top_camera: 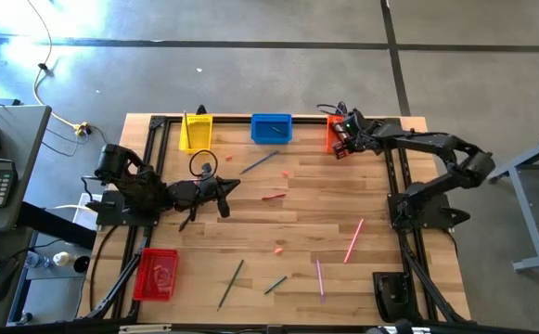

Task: Sort crayons/erasers/pens/pencils in bins
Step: Put the light blue pen into the orange bin, then put the green colored pencil into the yellow bin

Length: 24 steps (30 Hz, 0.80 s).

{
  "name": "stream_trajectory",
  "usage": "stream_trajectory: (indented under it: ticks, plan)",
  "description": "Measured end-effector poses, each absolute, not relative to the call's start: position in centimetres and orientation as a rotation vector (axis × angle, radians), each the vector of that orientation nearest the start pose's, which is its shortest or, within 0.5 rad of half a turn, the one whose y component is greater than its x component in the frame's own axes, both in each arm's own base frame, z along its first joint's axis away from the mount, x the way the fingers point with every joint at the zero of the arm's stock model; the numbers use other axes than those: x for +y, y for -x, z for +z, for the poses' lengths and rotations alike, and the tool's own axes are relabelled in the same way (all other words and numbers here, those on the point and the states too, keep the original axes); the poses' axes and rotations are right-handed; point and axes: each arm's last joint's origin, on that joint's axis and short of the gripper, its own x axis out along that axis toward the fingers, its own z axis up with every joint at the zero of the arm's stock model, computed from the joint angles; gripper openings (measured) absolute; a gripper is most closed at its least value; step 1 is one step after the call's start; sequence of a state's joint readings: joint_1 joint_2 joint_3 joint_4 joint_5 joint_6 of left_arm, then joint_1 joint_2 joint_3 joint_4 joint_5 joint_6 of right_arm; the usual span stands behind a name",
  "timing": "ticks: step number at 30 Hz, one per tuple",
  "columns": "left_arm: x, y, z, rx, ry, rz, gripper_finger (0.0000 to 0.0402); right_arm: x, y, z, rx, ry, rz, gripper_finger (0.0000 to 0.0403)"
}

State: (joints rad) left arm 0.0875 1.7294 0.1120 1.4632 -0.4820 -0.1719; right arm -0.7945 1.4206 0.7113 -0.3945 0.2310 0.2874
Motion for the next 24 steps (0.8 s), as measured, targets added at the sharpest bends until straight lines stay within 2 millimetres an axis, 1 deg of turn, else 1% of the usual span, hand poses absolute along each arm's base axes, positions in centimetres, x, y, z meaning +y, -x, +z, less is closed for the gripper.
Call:
stream_trajectory:
  ticks: [4,7,14,17,19,21,24]
  plan:
    - [3.1,-20.1,10.2,0.104,0.136,0.580,0.0000,-18.3,-17.1,16.2,0.976,-0.557,-1.076,0.0022]
    - [3.1,-20.1,10.2,0.104,0.136,0.580,0.0000,-18.3,-17.1,16.2,0.975,-0.556,-1.076,0.0031]
    - [3.1,-20.1,10.2,0.104,0.136,0.580,0.0000,-18.4,-17.1,16.2,0.971,-0.554,-1.082,0.0090]
    - [3.1,-20.1,10.2,0.104,0.136,0.580,0.0000,-18.4,-17.1,16.3,0.970,-0.555,-1.082,0.0108]
    - [3.1,-20.1,10.2,0.104,0.136,0.580,0.0000,-18.3,-17.3,16.9,0.963,-0.549,-1.073,0.0111]
    - [3.1,-20.1,10.2,0.104,0.136,0.580,0.0000,-18.0,-17.8,17.9,0.950,-0.529,-1.054,0.0108]
    - [3.1,-20.1,10.2,0.104,0.136,0.580,0.0000,-16.9,-18.5,19.5,0.930,-0.475,-0.997,0.0088]
